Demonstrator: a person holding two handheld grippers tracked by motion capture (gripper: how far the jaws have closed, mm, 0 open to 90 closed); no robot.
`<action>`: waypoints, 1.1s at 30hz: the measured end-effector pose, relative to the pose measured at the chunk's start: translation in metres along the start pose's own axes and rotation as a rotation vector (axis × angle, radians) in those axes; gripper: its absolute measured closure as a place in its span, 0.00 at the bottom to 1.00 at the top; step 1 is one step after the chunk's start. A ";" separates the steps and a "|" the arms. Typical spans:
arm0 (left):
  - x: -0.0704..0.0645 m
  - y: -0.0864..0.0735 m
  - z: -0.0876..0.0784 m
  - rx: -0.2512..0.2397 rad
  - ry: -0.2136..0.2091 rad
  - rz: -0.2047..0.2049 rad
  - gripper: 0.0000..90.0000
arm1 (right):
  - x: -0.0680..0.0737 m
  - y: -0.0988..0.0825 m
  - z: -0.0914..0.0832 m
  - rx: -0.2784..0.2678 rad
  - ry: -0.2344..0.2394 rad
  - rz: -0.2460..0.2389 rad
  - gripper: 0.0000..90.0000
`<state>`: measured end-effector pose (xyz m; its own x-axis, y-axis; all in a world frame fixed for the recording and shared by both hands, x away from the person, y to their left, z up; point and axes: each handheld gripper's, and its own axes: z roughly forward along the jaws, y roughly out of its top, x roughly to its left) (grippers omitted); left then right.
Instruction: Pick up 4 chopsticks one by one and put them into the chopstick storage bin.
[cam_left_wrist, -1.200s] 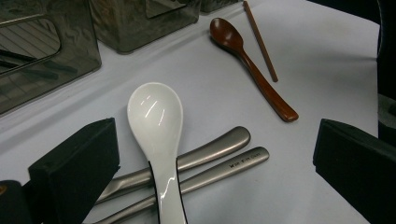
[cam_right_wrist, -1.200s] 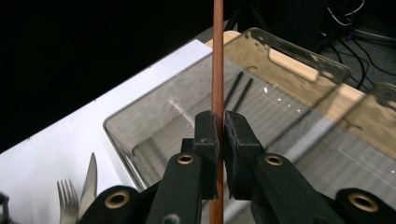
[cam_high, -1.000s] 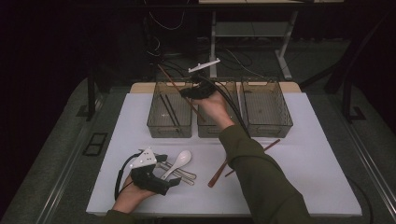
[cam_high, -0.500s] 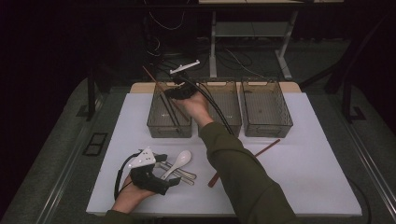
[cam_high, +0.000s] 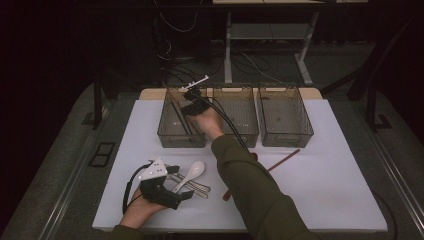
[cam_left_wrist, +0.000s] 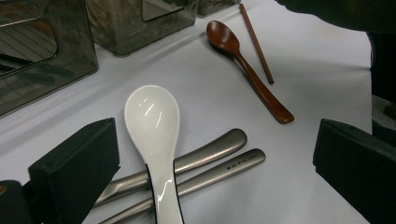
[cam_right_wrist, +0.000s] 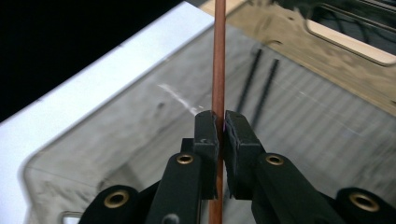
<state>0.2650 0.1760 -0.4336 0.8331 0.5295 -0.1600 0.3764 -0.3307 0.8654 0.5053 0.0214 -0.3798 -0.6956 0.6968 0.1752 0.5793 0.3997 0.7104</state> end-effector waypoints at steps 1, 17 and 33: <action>0.000 0.000 0.000 0.000 -0.001 0.000 0.00 | -0.001 0.000 0.000 0.007 0.012 0.005 0.89; -0.001 -0.001 0.001 0.008 0.007 0.001 0.00 | -0.003 -0.016 -0.050 -0.064 0.059 -0.070 0.57; 0.001 -0.002 0.001 0.013 0.009 -0.015 0.00 | -0.012 -0.065 -0.120 -0.106 0.150 -0.146 0.53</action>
<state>0.2653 0.1759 -0.4361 0.8237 0.5413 -0.1686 0.3940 -0.3327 0.8568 0.4253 -0.0842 -0.3460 -0.8287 0.5366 0.1592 0.4256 0.4193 0.8020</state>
